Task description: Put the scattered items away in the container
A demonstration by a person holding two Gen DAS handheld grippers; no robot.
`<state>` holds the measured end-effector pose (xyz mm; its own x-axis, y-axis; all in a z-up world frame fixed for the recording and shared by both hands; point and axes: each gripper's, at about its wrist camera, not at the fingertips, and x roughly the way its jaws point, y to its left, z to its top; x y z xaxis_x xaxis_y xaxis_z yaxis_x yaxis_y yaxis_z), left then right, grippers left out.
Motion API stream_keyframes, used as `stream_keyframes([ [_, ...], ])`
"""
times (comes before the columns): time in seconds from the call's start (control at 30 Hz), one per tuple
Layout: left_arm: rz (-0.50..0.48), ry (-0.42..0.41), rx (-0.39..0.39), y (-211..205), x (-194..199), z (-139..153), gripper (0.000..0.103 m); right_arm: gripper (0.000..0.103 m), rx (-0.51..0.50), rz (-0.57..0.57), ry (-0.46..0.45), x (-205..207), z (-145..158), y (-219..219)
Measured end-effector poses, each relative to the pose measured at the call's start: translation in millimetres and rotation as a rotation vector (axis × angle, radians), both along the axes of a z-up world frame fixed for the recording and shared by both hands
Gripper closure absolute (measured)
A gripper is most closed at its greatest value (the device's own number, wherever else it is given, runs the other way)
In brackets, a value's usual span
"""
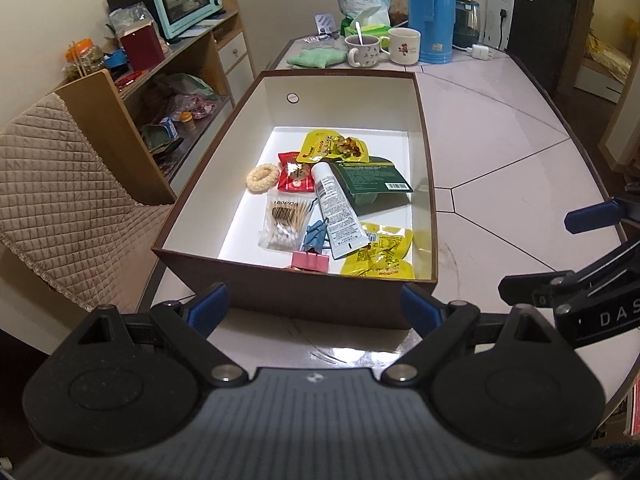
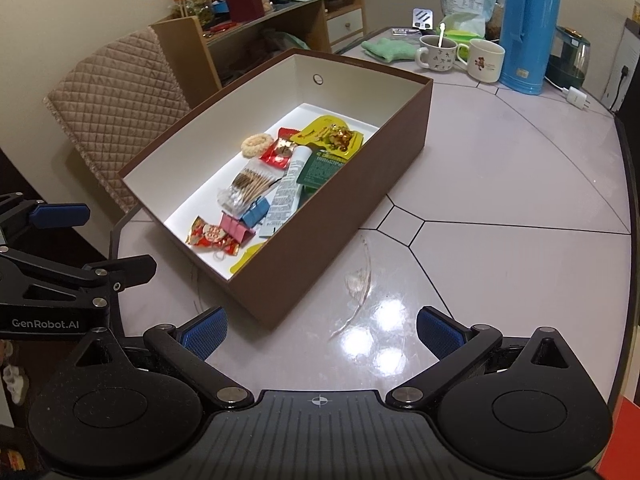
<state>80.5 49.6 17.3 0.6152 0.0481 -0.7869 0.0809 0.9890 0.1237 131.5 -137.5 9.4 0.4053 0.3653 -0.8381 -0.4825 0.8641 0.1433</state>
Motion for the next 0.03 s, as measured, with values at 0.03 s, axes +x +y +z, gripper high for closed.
stream_keyframes([
  [0.03,0.005,-0.004,0.002,-1.0,-2.3,0.1,0.012,0.0,0.0,0.006,0.0,-1.1,-0.1,-1.0],
])
